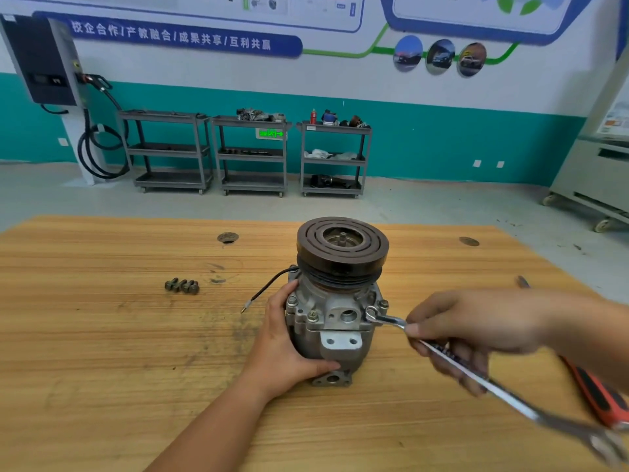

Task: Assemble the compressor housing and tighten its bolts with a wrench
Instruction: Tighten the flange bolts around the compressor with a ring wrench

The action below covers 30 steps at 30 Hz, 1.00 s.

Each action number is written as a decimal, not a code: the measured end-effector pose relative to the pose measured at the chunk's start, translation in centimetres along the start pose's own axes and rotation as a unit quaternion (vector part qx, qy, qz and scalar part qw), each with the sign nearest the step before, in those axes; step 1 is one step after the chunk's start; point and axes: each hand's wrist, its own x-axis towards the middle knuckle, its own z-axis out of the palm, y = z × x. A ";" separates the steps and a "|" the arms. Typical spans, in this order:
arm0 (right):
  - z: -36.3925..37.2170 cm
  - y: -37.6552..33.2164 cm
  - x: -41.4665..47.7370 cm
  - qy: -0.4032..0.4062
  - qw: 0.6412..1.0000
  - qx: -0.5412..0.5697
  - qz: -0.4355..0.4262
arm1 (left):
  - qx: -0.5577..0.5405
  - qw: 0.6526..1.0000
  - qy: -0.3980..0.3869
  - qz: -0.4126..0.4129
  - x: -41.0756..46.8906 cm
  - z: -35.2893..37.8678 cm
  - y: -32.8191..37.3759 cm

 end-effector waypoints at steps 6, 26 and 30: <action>8.5 -0.6 2.5 0.036 0.874 0.471 -0.118 | -0.001 1.000 0.014 0.003 -0.3 0.3 0.1; 2.9 4.6 -0.4 0.357 0.913 -0.046 -0.193 | 0.001 1.000 0.008 0.001 -0.1 0.2 -0.2; 0.6 3.7 -0.5 0.335 0.889 -0.283 -0.130 | -0.001 1.000 0.002 0.000 -0.1 0.1 -0.4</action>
